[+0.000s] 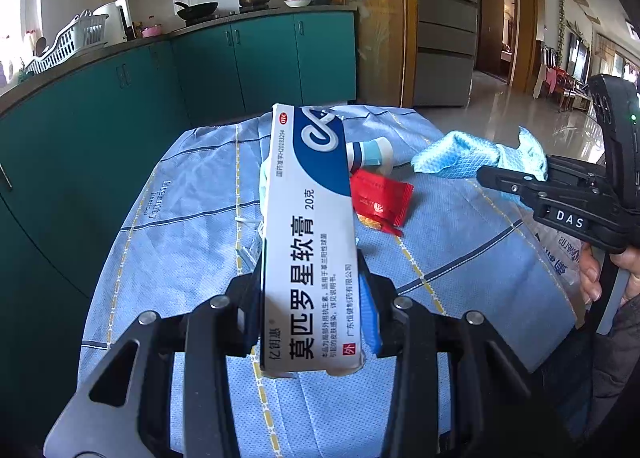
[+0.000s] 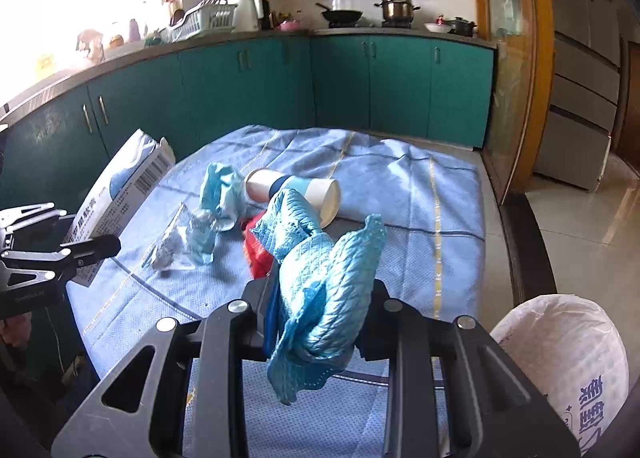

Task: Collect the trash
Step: 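Carry the blue cloth and toothpaste box over the bin and open both grippers, then move both tools back to the table and close the right gripper on the red wrapper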

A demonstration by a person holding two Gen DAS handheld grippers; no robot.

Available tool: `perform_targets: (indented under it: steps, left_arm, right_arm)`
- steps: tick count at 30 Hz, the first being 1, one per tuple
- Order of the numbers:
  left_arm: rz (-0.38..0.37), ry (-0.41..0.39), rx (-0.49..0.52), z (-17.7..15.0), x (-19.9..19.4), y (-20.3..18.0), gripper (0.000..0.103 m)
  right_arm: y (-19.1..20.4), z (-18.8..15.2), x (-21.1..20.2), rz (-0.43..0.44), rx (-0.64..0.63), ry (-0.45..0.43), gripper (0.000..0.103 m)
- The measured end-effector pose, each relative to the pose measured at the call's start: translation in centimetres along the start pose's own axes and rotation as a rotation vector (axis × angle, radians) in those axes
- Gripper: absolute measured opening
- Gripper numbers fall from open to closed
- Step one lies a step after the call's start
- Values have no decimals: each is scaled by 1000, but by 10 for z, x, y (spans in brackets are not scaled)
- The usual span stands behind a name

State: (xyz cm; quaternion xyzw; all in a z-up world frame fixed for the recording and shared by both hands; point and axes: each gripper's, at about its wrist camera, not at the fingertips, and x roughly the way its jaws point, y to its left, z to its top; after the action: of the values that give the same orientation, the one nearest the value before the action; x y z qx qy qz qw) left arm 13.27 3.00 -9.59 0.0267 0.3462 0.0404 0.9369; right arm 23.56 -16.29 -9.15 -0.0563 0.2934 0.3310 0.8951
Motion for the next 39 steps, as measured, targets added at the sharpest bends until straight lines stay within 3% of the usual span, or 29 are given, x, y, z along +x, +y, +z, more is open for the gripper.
perform_targets:
  steps: [6,11,15,20,25,27,29,31,35,39]
  left_arm:
    - [-58,-18,21,15,6,-23,40]
    - [-168,-11,76,28,19,-70,40]
    - [-302,24,134,33,35,-126,40]
    - [-451,78,214,31,59,-202,40]
    - [-532,108,287,36,78,-265,41]
    - [-543,110,309,37,81,-282,49]
    - [-539,94,318,38,81,-290,74]
    - [-532,73,319,37,78,-288,77]
    - [-475,52,300,37,76,-270,83]
    - [-405,45,225,39,74,-233,85]
  right_arm:
    - [-36,-2,-35,-132,92,-73,30]
    - [-98,-25,-83,-341,250,-115,30]
    - [-152,-61,-115,-532,431,-87,30]
    - [-193,-98,-135,-571,642,-74,30]
    - [-197,-104,-131,-587,660,-55,30]
    - [-197,-105,-129,-588,656,-46,30]
    - [-195,-102,-124,-603,650,-37,31]
    - [-195,-101,-124,-595,643,-44,33]
    - [-193,-98,-130,-599,632,-75,61]
    - [-186,-94,-129,-588,610,-93,70]
